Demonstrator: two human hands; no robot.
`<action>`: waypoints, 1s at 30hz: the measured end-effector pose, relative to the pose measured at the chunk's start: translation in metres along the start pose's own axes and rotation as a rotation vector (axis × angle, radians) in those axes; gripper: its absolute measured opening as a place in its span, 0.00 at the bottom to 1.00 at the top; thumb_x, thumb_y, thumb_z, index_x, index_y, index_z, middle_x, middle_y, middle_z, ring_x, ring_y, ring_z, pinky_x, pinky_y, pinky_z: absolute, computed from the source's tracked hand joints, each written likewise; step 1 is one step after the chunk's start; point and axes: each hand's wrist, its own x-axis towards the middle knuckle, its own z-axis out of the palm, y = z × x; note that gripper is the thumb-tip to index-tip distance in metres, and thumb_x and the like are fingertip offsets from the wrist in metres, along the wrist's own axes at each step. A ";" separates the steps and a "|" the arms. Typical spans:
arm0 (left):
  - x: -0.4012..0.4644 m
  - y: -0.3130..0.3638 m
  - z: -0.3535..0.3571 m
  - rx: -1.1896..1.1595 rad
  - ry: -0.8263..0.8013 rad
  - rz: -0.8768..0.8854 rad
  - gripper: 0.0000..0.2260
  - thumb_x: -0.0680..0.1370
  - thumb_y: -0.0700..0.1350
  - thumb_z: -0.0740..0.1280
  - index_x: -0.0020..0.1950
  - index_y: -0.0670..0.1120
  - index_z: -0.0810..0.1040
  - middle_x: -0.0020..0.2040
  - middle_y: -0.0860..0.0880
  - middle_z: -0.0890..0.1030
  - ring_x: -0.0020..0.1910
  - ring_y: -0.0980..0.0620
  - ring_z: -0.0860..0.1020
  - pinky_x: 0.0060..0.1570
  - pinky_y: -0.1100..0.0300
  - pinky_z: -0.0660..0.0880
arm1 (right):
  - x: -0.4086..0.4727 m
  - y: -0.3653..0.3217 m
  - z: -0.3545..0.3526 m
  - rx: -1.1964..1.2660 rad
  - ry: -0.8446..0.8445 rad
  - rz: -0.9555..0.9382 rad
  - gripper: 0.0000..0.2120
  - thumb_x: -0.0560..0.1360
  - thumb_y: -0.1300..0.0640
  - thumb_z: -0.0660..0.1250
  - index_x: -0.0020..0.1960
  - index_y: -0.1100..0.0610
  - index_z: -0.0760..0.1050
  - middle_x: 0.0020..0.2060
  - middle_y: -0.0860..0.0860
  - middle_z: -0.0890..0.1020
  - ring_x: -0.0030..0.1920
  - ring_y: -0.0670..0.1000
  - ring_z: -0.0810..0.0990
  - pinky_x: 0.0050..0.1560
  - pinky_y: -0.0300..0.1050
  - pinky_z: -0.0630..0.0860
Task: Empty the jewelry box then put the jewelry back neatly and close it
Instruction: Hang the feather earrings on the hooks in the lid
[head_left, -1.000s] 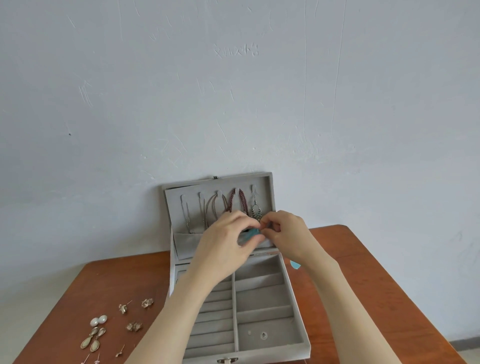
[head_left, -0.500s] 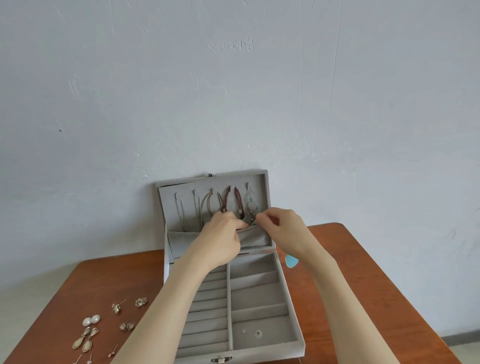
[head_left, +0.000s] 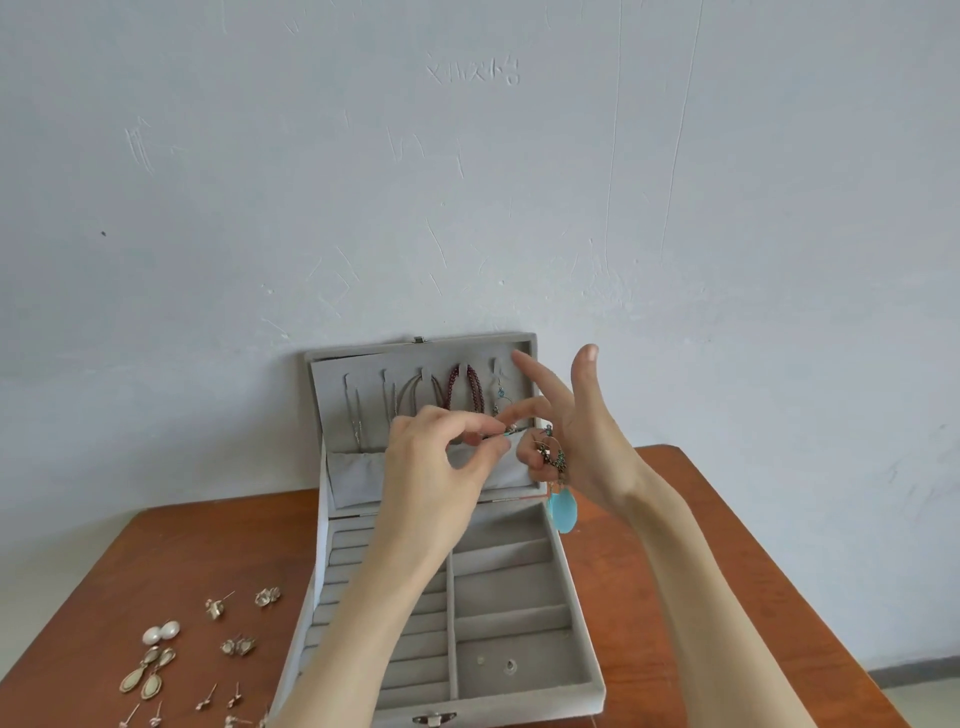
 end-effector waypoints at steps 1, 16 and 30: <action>0.000 0.000 -0.001 0.031 -0.017 0.008 0.06 0.72 0.48 0.70 0.48 0.54 0.82 0.44 0.55 0.77 0.51 0.55 0.69 0.50 0.70 0.65 | 0.000 0.000 0.002 -0.006 -0.016 0.006 0.38 0.67 0.29 0.36 0.72 0.41 0.57 0.45 0.51 0.77 0.29 0.49 0.63 0.32 0.43 0.59; 0.004 -0.003 -0.011 0.111 -0.106 -0.070 0.07 0.75 0.50 0.66 0.50 0.54 0.82 0.47 0.52 0.76 0.54 0.51 0.65 0.57 0.56 0.65 | 0.004 0.005 0.019 -0.104 -0.086 -0.042 0.36 0.64 0.26 0.35 0.71 0.32 0.44 0.71 0.46 0.65 0.30 0.49 0.71 0.37 0.41 0.64; 0.005 0.000 -0.011 0.119 -0.158 -0.037 0.06 0.74 0.50 0.68 0.49 0.53 0.82 0.48 0.53 0.74 0.53 0.53 0.64 0.48 0.65 0.59 | 0.008 0.009 0.016 -0.302 -0.032 -0.115 0.42 0.56 0.18 0.36 0.69 0.28 0.43 0.62 0.39 0.70 0.31 0.44 0.71 0.39 0.35 0.67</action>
